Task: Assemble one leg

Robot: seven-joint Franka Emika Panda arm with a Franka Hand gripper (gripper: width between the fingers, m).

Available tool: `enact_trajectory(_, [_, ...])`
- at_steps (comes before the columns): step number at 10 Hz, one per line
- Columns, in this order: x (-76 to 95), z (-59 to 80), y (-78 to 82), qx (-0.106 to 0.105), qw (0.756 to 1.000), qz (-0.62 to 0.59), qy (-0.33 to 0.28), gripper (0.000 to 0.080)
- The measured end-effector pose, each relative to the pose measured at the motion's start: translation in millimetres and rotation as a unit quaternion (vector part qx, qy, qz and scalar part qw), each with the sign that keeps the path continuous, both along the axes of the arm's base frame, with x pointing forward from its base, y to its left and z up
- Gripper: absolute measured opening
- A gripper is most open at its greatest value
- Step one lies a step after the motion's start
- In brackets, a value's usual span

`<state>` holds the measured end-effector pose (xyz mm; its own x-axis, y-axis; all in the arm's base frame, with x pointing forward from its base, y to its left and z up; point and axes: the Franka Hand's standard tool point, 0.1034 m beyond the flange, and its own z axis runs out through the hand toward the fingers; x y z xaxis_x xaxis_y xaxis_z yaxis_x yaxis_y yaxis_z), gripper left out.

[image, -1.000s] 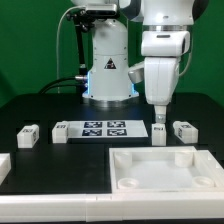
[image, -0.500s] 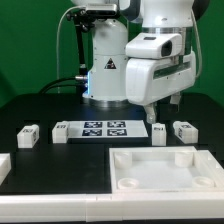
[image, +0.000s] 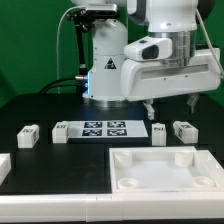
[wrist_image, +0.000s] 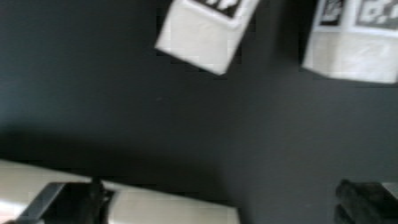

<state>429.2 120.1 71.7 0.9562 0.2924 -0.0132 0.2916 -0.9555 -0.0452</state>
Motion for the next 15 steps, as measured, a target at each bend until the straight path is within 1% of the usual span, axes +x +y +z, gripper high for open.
enact_trajectory(3, [-11.3, -0.9, 32.1, 0.003, 1.0, 0.009, 0.004, 0.0649])
enact_trajectory(4, [-14.2, -1.4, 38.9, 0.004, 1.0, 0.016, 0.005, 0.0649])
enact_trajectory(5, [-16.6, -1.5, 42.2, 0.002, 1.0, 0.022, 0.009, 0.0649])
enact_trajectory(6, [-17.5, -1.0, 39.6, -0.004, 0.999, 0.021, 0.028, 0.0649])
enact_trajectory(7, [-15.4, -0.2, 40.3, -0.003, 0.999, 0.021, 0.024, 0.0649])
enact_trajectory(8, [-17.0, -0.7, 39.9, -0.005, 0.999, 0.021, 0.029, 0.0649])
enact_trajectory(9, [-27.6, 0.0, 36.3, -0.027, 0.995, 0.025, 0.096, 0.0649])
enact_trajectory(10, [-24.5, 0.7, 38.7, -0.037, 0.989, 0.026, 0.137, 0.0649])
enact_trajectory(11, [-24.7, -4.6, 42.7, -0.04, 0.987, 0.025, 0.154, 0.0649])
enact_trajectory(12, [-38.1, -6.0, 43.6, -0.06, 0.974, 0.027, 0.217, 0.0649])
enact_trajectory(13, [-37.1, -11.0, 49.6, -0.066, 0.966, 0.032, 0.248, 0.0649])
enact_trajectory(14, [-41.5, -15.3, 50.1, -0.073, 0.958, 0.034, 0.276, 0.0649])
enact_trajectory(15, [-41.0, -23.0, 50.5, -0.071, 0.956, 0.033, 0.281, 0.0649])
